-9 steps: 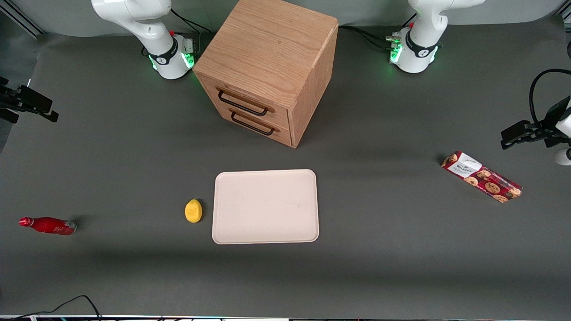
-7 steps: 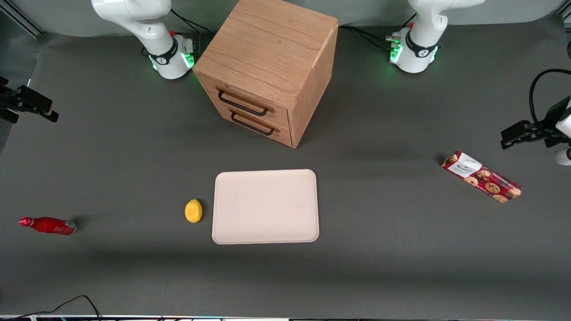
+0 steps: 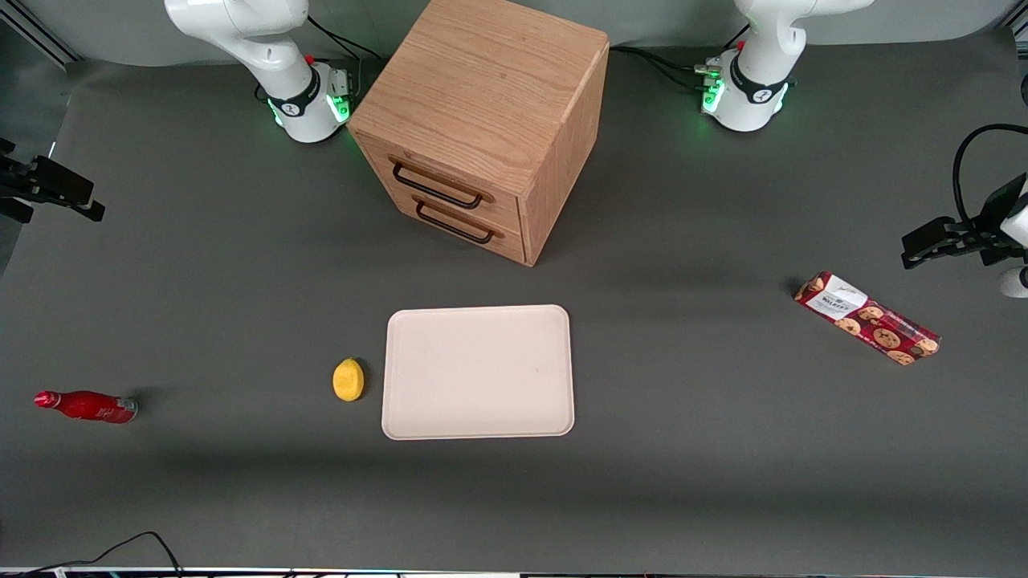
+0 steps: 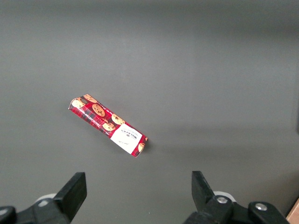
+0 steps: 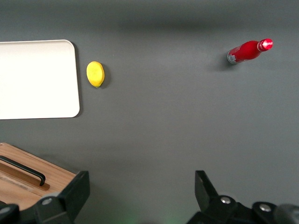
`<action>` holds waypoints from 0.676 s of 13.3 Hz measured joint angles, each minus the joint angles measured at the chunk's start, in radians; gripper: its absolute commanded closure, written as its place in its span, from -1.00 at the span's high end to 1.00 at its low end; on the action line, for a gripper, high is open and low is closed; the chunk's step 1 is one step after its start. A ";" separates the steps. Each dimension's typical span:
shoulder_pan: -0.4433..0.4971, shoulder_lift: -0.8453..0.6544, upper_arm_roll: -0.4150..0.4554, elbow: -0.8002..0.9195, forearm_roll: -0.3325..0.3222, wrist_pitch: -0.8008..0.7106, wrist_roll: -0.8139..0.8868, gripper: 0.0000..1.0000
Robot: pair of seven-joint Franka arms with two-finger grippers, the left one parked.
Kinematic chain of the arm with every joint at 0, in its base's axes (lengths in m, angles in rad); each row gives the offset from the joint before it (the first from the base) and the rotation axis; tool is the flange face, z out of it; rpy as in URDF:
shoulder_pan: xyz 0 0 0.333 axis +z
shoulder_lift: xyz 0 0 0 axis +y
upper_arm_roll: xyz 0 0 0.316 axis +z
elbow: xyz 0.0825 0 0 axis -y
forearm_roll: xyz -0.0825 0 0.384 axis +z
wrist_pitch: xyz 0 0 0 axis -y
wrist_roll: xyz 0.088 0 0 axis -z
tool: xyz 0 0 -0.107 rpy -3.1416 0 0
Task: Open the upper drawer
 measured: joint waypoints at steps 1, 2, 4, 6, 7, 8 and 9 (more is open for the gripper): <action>0.000 0.001 0.001 0.000 0.000 0.000 0.000 1.00; 0.000 0.001 0.003 0.001 0.000 0.000 0.000 1.00; 0.002 0.001 0.008 0.001 0.000 0.000 0.000 1.00; 0.006 0.004 0.017 0.001 0.000 0.000 0.000 1.00; 0.011 0.007 0.026 0.001 0.001 0.000 0.000 1.00; 0.020 0.011 0.037 0.001 0.002 0.000 0.000 1.00; 0.039 0.014 0.044 0.001 0.003 0.000 0.000 1.00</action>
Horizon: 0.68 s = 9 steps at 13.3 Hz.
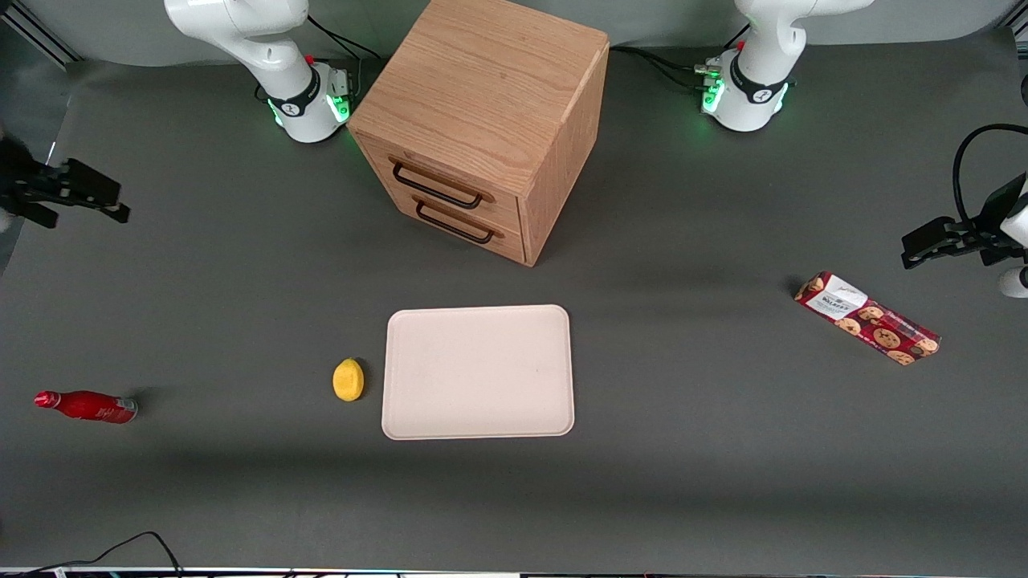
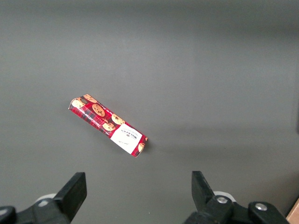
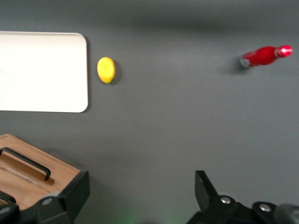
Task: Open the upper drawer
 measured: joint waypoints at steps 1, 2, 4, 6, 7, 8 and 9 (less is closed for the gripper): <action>0.029 0.003 0.004 0.000 0.001 0.000 0.000 1.00; 0.066 0.005 0.007 0.000 0.001 0.000 0.000 1.00; 0.140 0.006 0.011 0.000 0.002 0.000 0.000 1.00; 0.210 0.007 0.013 0.000 0.002 -0.001 0.001 1.00; 0.244 0.007 0.013 0.000 0.002 -0.001 0.001 1.00; 0.281 0.008 0.012 -0.001 0.002 -0.005 0.001 1.00; 0.317 0.010 0.011 -0.001 0.003 -0.016 0.001 1.00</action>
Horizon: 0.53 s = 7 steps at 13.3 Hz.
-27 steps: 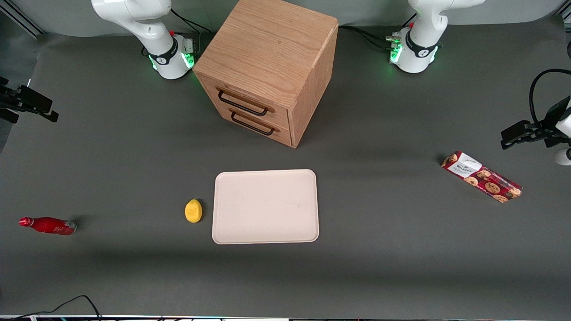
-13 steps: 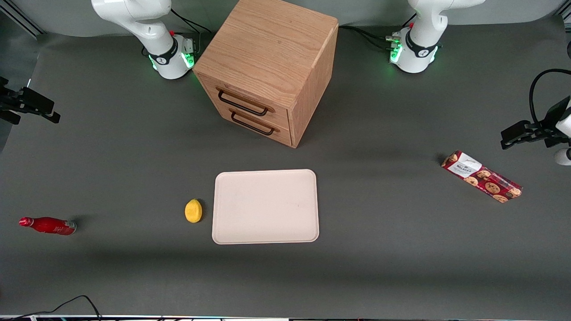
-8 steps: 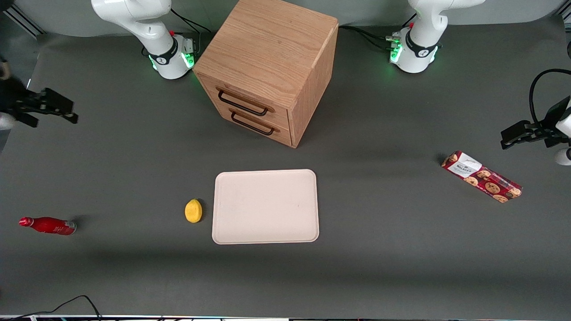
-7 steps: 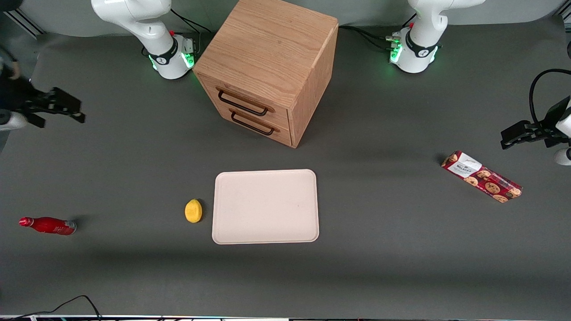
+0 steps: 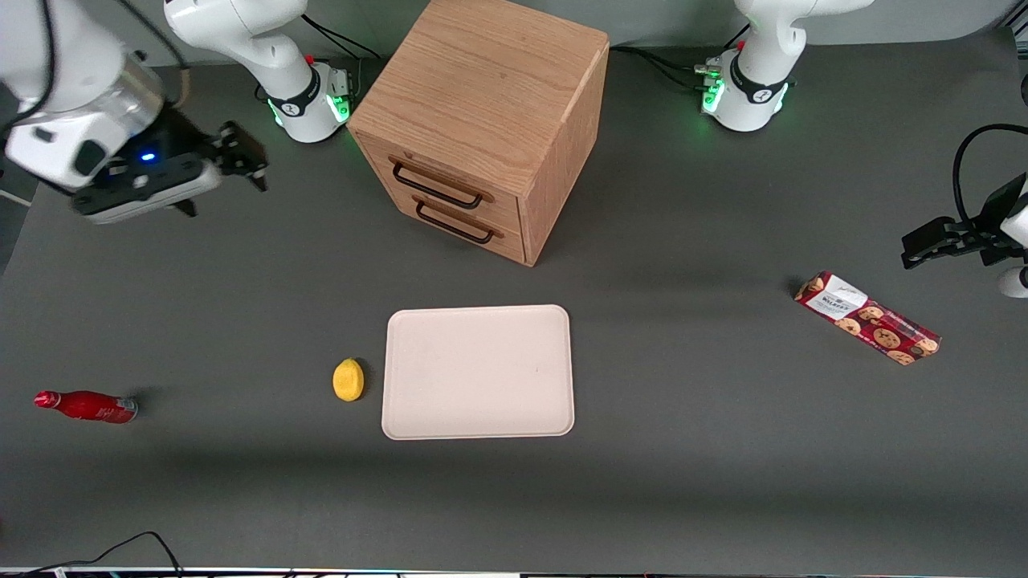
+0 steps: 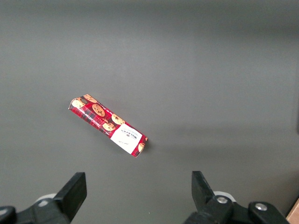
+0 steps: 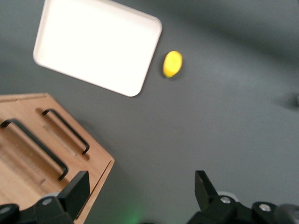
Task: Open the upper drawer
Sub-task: 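Move the right gripper toward the upper drawer's black handle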
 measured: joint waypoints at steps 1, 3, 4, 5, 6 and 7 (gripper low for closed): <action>0.036 0.004 0.000 -0.001 0.004 -0.016 0.000 1.00; 0.093 0.020 0.001 -0.007 0.050 -0.026 0.000 1.00; 0.111 0.032 0.000 -0.012 0.087 -0.026 0.000 1.00; 0.126 0.046 0.000 -0.015 0.117 -0.026 0.000 1.00; 0.140 0.058 0.000 -0.015 0.135 -0.024 0.000 1.00; 0.155 0.067 -0.001 -0.015 0.142 -0.022 0.000 1.00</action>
